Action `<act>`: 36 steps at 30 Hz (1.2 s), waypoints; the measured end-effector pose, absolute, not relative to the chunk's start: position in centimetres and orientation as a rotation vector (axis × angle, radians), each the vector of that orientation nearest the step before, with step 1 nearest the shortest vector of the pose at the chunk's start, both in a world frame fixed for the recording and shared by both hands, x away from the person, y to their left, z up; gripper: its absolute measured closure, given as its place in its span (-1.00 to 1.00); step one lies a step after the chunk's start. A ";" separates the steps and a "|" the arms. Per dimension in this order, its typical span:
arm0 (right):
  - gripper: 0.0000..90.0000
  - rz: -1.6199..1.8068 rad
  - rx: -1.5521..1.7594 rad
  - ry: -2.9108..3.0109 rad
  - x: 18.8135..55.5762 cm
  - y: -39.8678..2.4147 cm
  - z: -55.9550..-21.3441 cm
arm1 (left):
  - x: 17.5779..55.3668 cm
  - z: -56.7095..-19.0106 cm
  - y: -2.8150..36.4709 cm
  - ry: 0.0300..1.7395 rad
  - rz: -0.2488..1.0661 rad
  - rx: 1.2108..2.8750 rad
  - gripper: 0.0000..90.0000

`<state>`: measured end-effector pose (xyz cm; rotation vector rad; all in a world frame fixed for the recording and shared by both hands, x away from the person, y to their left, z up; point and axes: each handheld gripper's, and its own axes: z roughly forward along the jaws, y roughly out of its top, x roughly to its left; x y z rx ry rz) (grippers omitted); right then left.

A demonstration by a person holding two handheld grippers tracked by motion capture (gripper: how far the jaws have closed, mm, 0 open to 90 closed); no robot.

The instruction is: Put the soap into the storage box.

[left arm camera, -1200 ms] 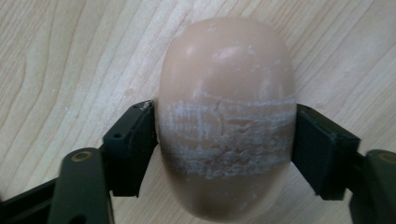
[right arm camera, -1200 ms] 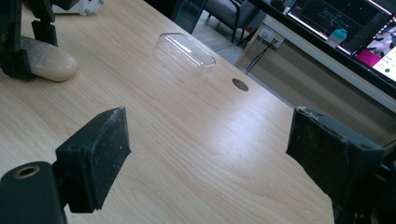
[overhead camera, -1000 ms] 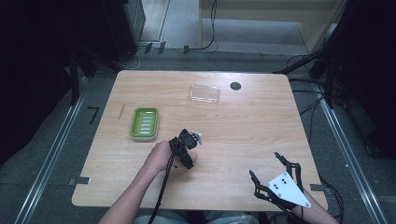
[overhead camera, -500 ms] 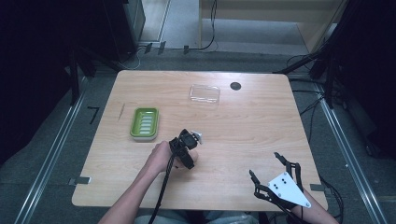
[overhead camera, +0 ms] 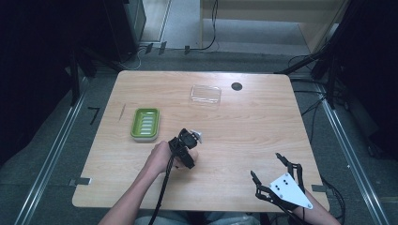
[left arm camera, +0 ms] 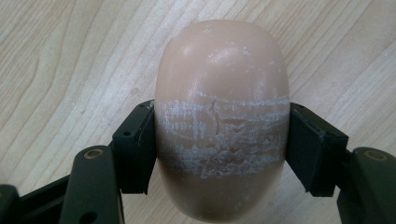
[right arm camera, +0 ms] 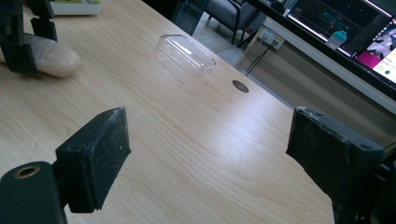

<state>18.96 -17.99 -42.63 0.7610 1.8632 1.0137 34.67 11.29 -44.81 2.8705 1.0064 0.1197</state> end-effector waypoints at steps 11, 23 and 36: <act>-0.71 1.011 0.761 1.863 18.9 -17.9 -42.6 | 34.3 -43.8 13.0 1.046 0.138 2.842 -0.25; -0.71 1.014 0.767 1.856 18.9 -17.9 -42.6 | 33.8 -43.7 14.4 1.104 0.127 2.824 -0.26; -0.71 1.012 0.766 1.857 18.9 -17.9 -42.6 | 33.4 -43.3 15.8 1.159 0.123 2.798 -0.26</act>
